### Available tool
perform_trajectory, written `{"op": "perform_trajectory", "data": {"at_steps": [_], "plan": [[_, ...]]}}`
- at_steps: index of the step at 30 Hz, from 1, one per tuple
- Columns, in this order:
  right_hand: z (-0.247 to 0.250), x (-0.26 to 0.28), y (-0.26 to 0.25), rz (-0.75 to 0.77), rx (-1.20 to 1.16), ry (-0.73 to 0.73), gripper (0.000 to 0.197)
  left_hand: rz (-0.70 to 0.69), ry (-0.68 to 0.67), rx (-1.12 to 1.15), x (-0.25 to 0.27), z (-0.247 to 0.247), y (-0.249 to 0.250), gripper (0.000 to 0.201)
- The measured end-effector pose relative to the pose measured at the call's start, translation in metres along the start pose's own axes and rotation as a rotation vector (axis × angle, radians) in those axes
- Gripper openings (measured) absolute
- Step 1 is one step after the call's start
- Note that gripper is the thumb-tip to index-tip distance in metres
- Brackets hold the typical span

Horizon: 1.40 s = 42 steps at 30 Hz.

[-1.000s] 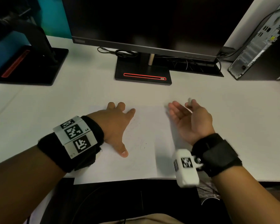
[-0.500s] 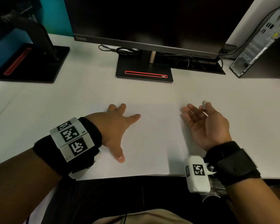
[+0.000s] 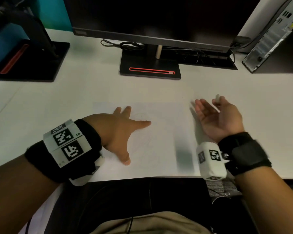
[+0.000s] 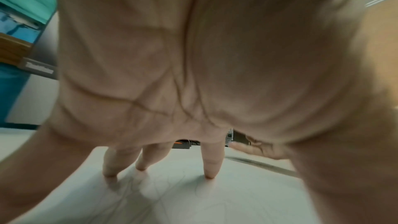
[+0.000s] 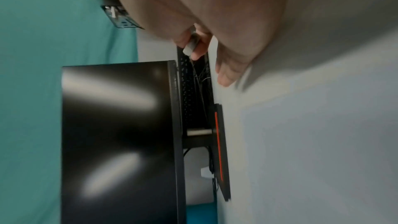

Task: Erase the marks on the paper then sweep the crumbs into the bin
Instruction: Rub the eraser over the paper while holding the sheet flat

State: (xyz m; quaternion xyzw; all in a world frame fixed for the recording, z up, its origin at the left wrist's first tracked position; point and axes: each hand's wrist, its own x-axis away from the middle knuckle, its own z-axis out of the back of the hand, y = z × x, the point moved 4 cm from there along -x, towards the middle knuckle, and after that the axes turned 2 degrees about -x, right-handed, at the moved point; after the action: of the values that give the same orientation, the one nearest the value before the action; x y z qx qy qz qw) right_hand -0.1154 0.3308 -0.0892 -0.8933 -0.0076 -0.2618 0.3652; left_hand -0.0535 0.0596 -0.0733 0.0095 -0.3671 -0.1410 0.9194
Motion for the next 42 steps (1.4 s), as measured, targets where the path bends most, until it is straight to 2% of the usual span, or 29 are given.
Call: {"op": "perform_trajectory", "data": {"at_steps": [2,4,7,9,11,15,18,20,21,25,29,33,35,38,42], "plan": [[-0.005,0.009,-0.003,-0.029,0.072,-0.111,0.034,0.007,-0.019,0.003,0.0,-0.003,0.001,0.134],[-0.01,0.03,0.009,-0.169,0.282,-0.276,0.033,0.015,-0.028,-0.01,-0.002,-0.006,0.005,0.139],[-0.01,0.063,0.033,-0.314,0.895,-0.538,0.025,0.031,-0.009,-0.051,-0.008,-0.007,0.009,0.142],[-0.008,0.078,0.043,-0.276,1.335,-0.711,0.029,0.047,-0.016,-0.062,-0.009,-0.006,0.01,0.143],[-0.011,0.084,0.045,-0.192,1.658,-0.815,0.037,0.061,-0.029,-0.074,-0.01,-0.003,0.01,0.143],[-0.023,0.074,0.034,0.019,2.008,-0.801,0.038,0.084,-0.029,-0.066,-0.012,0.002,0.006,0.145],[-0.024,0.08,0.043,0.132,2.081,-0.867,0.04,0.101,-0.029,-0.067,-0.014,0.003,0.004,0.147],[-0.02,0.091,0.056,0.132,2.11,-0.971,0.041,0.107,-0.034,-0.072,-0.015,0.003,0.005,0.148],[-0.019,0.091,0.058,0.119,2.106,-0.972,0.041,0.109,-0.034,-0.073,-0.015,0.003,0.005,0.148],[-0.021,0.076,0.047,0.144,2.028,-0.783,0.039,0.12,-0.031,-0.081,-0.017,0.004,0.006,0.148],[-0.017,0.091,0.067,0.126,2.008,-0.847,0.04,0.133,-0.035,-0.092,-0.017,0.004,0.008,0.147],[-0.019,0.079,0.056,0.182,1.959,-0.718,0.042,0.142,-0.027,-0.091,-0.017,0.005,0.007,0.147],[-0.019,0.089,0.064,0.196,1.966,-0.752,0.041,0.147,-0.027,-0.089,-0.017,0.005,0.008,0.147],[-0.017,0.101,0.073,0.141,1.978,-0.81,0.042,0.149,-0.024,-0.086,-0.018,0.005,0.009,0.147],[-0.018,0.091,0.063,0.211,1.953,-0.692,0.044,0.155,-0.03,-0.074,-0.017,0.005,0.009,0.147]]}}
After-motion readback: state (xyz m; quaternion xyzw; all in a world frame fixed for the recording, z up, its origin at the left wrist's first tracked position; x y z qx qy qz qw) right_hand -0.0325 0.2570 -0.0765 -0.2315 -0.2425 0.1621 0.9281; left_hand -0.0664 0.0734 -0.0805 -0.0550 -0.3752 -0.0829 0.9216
